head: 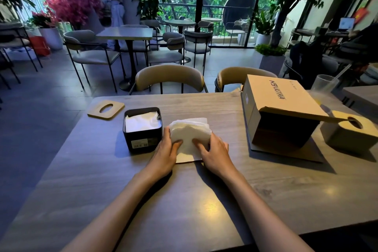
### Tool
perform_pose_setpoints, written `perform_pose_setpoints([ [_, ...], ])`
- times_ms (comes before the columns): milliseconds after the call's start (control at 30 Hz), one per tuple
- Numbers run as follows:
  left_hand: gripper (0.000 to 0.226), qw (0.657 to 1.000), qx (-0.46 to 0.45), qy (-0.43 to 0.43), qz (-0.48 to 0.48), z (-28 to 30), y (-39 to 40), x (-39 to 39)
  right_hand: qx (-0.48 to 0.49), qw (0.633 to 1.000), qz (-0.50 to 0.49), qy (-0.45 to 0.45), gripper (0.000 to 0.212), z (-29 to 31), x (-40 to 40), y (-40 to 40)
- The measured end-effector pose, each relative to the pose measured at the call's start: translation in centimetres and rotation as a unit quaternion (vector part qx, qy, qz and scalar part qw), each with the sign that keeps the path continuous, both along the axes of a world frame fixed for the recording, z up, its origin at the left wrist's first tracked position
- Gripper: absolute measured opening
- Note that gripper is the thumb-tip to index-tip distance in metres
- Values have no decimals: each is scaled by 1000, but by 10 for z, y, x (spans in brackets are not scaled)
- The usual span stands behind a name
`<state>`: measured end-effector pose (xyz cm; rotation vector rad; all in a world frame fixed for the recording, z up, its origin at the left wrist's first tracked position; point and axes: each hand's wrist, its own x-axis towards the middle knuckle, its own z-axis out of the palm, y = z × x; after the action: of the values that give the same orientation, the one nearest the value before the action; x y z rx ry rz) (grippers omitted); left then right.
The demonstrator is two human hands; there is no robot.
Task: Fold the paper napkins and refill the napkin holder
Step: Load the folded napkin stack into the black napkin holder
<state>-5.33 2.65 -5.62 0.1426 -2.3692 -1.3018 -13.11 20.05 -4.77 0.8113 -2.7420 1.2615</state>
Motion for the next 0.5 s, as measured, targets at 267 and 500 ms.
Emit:
perform_pose_setpoints([
  [267,51,995,78,59,-4,36,10,8,-187,981,54,-27,39,38,3,3],
  [500,68,819,568,-6,-81,64,20,17,-293,913,26,-282,30,59,13,-4],
])
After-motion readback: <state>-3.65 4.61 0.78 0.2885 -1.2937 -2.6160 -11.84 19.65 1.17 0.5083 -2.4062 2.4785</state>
